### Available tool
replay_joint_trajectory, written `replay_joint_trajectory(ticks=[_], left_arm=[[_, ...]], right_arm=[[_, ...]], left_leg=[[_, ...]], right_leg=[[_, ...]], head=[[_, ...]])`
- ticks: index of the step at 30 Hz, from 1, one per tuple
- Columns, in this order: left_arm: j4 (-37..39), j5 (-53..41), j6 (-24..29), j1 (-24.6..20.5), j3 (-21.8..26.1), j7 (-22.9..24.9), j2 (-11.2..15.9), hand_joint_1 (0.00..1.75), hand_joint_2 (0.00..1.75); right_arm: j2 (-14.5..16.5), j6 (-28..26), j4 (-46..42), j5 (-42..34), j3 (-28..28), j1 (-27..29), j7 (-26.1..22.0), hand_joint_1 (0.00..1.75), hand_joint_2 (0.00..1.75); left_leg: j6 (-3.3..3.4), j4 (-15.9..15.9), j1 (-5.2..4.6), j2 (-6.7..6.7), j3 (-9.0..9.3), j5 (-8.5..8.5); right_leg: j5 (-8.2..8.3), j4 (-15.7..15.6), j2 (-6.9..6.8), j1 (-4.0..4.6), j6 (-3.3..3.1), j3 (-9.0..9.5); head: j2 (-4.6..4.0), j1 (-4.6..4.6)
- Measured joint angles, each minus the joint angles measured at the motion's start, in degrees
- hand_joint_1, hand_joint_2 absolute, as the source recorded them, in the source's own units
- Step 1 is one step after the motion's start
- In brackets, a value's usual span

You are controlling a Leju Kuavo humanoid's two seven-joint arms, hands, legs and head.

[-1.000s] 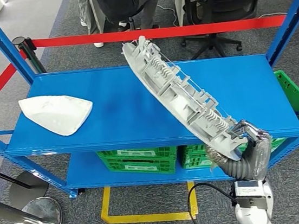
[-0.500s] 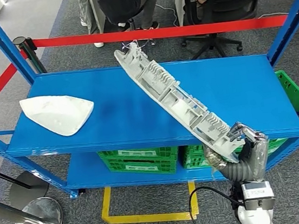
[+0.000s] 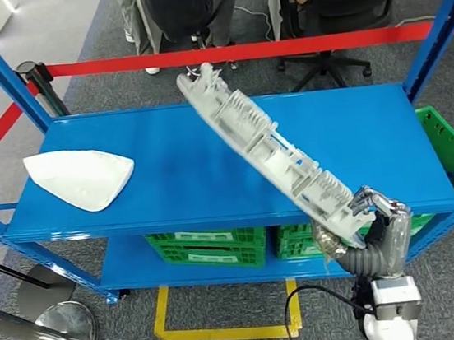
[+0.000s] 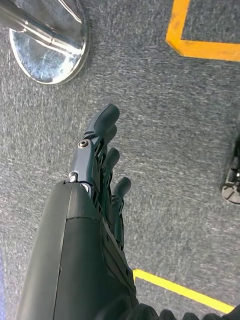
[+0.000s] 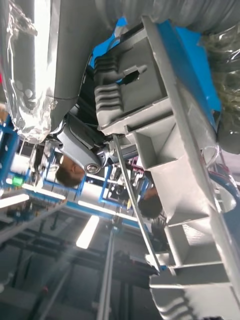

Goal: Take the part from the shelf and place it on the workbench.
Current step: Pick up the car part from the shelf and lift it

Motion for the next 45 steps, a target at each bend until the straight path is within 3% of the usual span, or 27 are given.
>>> replay_joint_trajectory(ticks=[2, 5, 6, 7, 8, 10, 12, 14, 17, 18, 20, 21, 22, 23, 24, 26, 28, 31, 32, 34, 36, 37, 38, 39, 42, 43, 45], left_arm=[[0.0, 0.36, 0.15, -0.02, 0.04, 0.03, -0.03, 0.0, 1.75], [0.0, 1.2, 0.74, -0.02, 0.34, 0.27, -0.17, 0.0, 1.75], [0.0, 1.42, 0.94, 0.04, 0.45, 0.36, -0.2, 0.0, 1.75], [0.0, 1.51, 1.06, 0.1, 0.52, 0.41, -0.23, 0.0, 1.75], [0.0, 1.42, 1.13, 0.13, 0.54, 0.45, -0.25, 0.0, 1.75], [0.0, 1.0, 1.07, 0.1, 0.55, 0.46, -0.27, 0.0, 1.75], [0.0, 0.73, 0.99, -0.06, 0.54, 0.5, -0.25, 0.0, 1.75], [0.0, 0.75, 0.99, -0.23, 0.53, 0.66, -0.22, 0.0, 1.75], [0.0, 0.81, 1.11, -0.1, 0.54, 1.01, -0.34, 0.0, 1.75], [0.0, 0.81, 1.19, -0.06, 0.54, 1.08, -0.39, 0.0, 1.75], [0.0, 0.83, 1.3, -0.11, 0.55, 1.14, -0.44, 0.0, 1.75], [0.0, 0.84, 1.32, -0.13, 0.55, 1.17, -0.45, 0.0, 1.75], [0.0, 0.84, 1.32, -0.12, 0.55, 1.21, -0.5, 0.0, 1.75], [0.0, 0.84, 1.32, -0.11, 0.55, 1.25, -0.55, 0.0, 1.75], [0.0, 0.84, 1.32, -0.1, 0.55, 1.26, -0.62, 0.0, 1.75], [-0.01, 0.84, 1.36, -0.11, 0.55, 1.27, -0.67, 0.0, 1.75], [-0.02, 0.84, 1.49, -0.12, 0.55, 1.3, -0.62, 0.0, 1.75], [-0.02, 0.81, 1.7, -0.1, 0.55, 1.33, -0.57, 0.0, 1.75], [-0.02, 0.81, 1.74, -0.11, 0.55, 1.33, -0.55, 0.0, 1.75], [-0.02, 0.79, 1.79, -0.13, 0.55, 1.34, -0.56, 0.0, 1.75], [-0.02, 0.78, 1.81, -0.1, 0.55, 1.37, -0.63, 0.0, 1.75], [-0.02, 0.78, 1.81, -0.07, 0.55, 1.39, -0.64, 0.0, 1.75], [-0.02, 0.78, 1.82, -0.06, 0.55, 1.43, -0.63, 0.0, 1.75], [-0.02, 0.78, 1.82, -0.06, 0.55, 1.47, -0.62, 0.0, 1.75], [-0.02, 0.73, 1.82, -0.22, 0.54, 1.55, -0.57, 0.0, 1.75], [-0.02, 0.68, 1.81, -0.29, 0.54, 1.58, -0.55, 0.0, 1.75], [-0.02, 0.6, 1.81, -0.29, 0.54, 1.62, -0.51, 0.0, 1.75]], right_arm=[[0.04, 0.1, 0.02, 0.35, -0.09, -0.09, 1.35, 1.75, 1.75], [0.33, 0.07, 0.49, 0.16, -0.23, -0.07, 6.06, 1.75, 1.75], [0.46, -0.26, 0.82, 0.42, -0.31, 0.1, 7.35, 1.75, 1.75], [0.62, -0.9, 1.18, 1.18, -0.38, 0.34, 7.83, 1.75, 1.75], [0.75, -1.96, 1.51, 2.46, -0.38, 0.57, 7.39, 1.75, 1.75], [0.92, -4.67, 1.92, 6.14, -0.14, 0.58, 4.81, 1.75, 1.75], [0.94, -6.6, 2.02, 9.91, 0.18, -0.22, 3.8, 1.75, 1.75], [0.92, -7.31, 2.03, 11.92, 0.26, -0.95, 4.9, 1.75, 1.75], [0.86, -7.86, 2.03, 12.14, 0.1, -1.01, 5.81, 1.75, 1.75], [0.83, -7.9, 2.03, 12.02, 0.08, -0.97, 5.93, 1.75, 1.75], [0.78, -7.89, 2.04, 11.79, 0.1, -0.82, 6.0, 1.75, 1.75], [0.74, -7.89, 2.06, 11.68, 0.11, -0.67, 6.04, 1.75, 1.75], [0.67, -7.87, 2.09, 11.57, 0.1, -0.51, 6.1, 1.75, 1.75], [0.59, -7.85, 2.11, 11.47, 0.09, -0.38, 6.18, 1.75, 1.75], [0.5, -7.8, 2.14, 11.39, 0.08, -0.3, 6.26, 1.75, 1.75], [0.39, -7.69, 2.16, 11.29, 0.07, -0.31, 6.34, 1.75, 1.75], [0.36, -7.59, 2.18, 11.23, 0.04, -0.3, 6.36, 1.75, 1.75], [0.32, -7.56, 2.2, 11.24, -0.1, -0.13, 6.4, 1.75, 1.75], [0.31, -7.56, 2.2, 11.28, -0.14, -0.16, 6.4, 1.75, 1.75], [0.3, -7.57, 2.2, 11.41, -0.17, -0.25, 6.34, 1.75, 1.75], [0.3, -7.57, 2.21, 11.49, -0.21, -0.23, 6.32, 1.75, 1.75], [0.3, -7.58, 2.22, 11.5, -0.24, -0.19, 6.32, 1.75, 1.75], [0.3, -7.57, 2.23, 11.5, -0.25, -0.17, 6.32, 1.75, 1.75], [0.3, -7.57, 2.25, 11.51, -0.26, -0.16, 6.32, 1.75, 1.75], [0.3, -7.58, 2.25, 11.58, -0.31, -0.19, 6.31, 1.75, 1.75], [0.3, -7.58, 2.25, 11.62, -0.33, -0.23, 6.3, 1.75, 1.75], [0.3, -7.58, 2.25, 11.7, -0.35, -0.27, 6.29, 1.75, 1.75]], left_leg=[[-0.48, 1.56, 0.14, 0.06, -0.57, -1.31], [-0.95, 11.54, 0.17, 0.11, -5.14, -6.44], [-0.92, 14.81, 0.16, 0.11, -6.78, -7.51], [-0.78, 16.36, 0.15, 0.11, -7.67, -7.48], [-0.51, 15.74, 0.09, 0.11, -7.55, -6.27], [0.54, 9.29, -0.24, 0.08, -4.86, -1.84], [1.67, 3.19, -0.66, 0.11, -2.08, 0.67], [2.06, 1.26, -0.84, 0.16, -1.16, 0.37], [1.9, -0.06, -0.43, 0.2, -0.58, 0.43], [1.88, -0.41, -0.26, 0.25, -0.38, 0.58], [1.95, -0.49, -0.2, 0.3, -0.3, 0.66], [1.96, -0.47, -0.21, 0.3, -0.3, 0.65], [1.97, -0.45, -0.22, 0.29, -0.29, 0.63], [1.95, -0.41, -0.2, 0.26, -0.27, 0.61], [1.88, -0.33, -0.16, 0.22, -0.23, 0.55], [1.43, 0.09, -0.22, 0.15, -0.3, 0.28], [0.84, 0.6, -0.41, 0.12, -0.57, 0.14], [0.15, 0.86, -0.36, 0.11, -0.75, 0.12], [-0.13, 1.47, -0.3, 0.12, -0.96, -0.57], [-0.69, 5.97, -0.14, 0.14, -2.66, -3.96], [-1.02, 13.46, -0.01, 0.15, -5.52, -7.98], [-1.04, 16.01, 0.01, 0.15, -6.38, -8.89], [-0.97, 16.5, 0.0, 0.15, -6.26, -8.61], [-0.78, 14.67, -0.02, 0.14, -5.01, -7.28], [0.32, 3.47, -0.27, 0.12, 1.3, -2.8], [0.6, 1.29, -0.38, 0.11, 2.34, -2.41], [0.93, 0.12, -0.57, 0.13, 2.54, -2.29]], right_leg=[[-0.02, 0.01, -0.02, -0.06, -0.73, 0.09], [-0.14, -0.02, -0.11, 0.02, -1.4, 0.2], [-0.19, -0.02, -0.1, 0.11, -1.49, 0.22], [-0.25, -0.01, -0.09, 0.23, -1.57, 0.27], [-0.3, -0.01, -0.06, 0.37, -1.64, 0.35], [-0.42, -0.03, 0.01, 0.64, -1.73, 0.61], [-0.57, 0.0, 0.09, 0.93, -1.6, 0.69], [-0.66, -0.03, 0.01, 1.04, -1.22, 0.57], [-1.64, 0.92, -0.25, 1.04, -0.37, 0.0], [-2.93, 2.98, -0.26, 1.01, -0.08, -0.98], [-6.5, 10.07, -0.27, 0.81, 0.41, -4.36], [-7.76, 13.55, -0.27, 0.72, 0.62, -6.06], [-7.98, 15.45, -0.28, 0.63, 0.8, -7.07], [-7.05, 15.17, -0.29, 0.54, 0.94, -7.06], [-5.13, 12.52, -0.33, 0.41, 1.03, -5.9], [-1.53, 4.69, -0.44, 0.25, 1.06, -2.09], [-0.45, 0.66, -0.36, 0.28, 0.63, 0.03], [-0.26, 0.51, -0.18, 0.36, -0.44, 0.0], [-0.09, 0.44, -0.2, 0.29, -0.83, -0.04], [0.22, 0.3, -0.31, 0.13, -1.48, -0.2], [0.43, 0.32, -0.39, 0.2, -1.84, -0.55], [0.56, 0.33, -0.41, 0.24, -1.92, -0.74], [0.72, 0.33, -0.4, 0.28, -1.95, -0.92], [0.88, 0.33, -0.37, 0.32, -1.92, -1.04], [1.31, 0.36, -0.34, 0.51, -1.54, -1.26], [1.49, 0.38, -0.38, 0.56, -1.27, -1.43], [1.98, 0.26, -0.47, 0.58, -0.55, -1.72]], head=[[0.0, -0.12], [0.0, -0.27], [0.0, -0.27], [0.0, -0.28], [0.0, -0.27], [0.0, -0.26], [0.0, -0.25], [0.0, -0.26], [0.0, -0.13], [0.0, -0.03], [0.0, 0.12], [0.0, 0.13], [0.0, 0.13], [0.0, 0.14], [0.0, 0.15], [0.0, 0.19], [0.0, 0.12], [0.0, 0.05], [0.0, -0.04], [0.0, -0.24], [0.0, -0.33], [0.0, -0.33], [0.0, -0.34], [0.0, -0.35], [0.0, -0.31], [0.0, -0.3], [0.0, -0.29]])
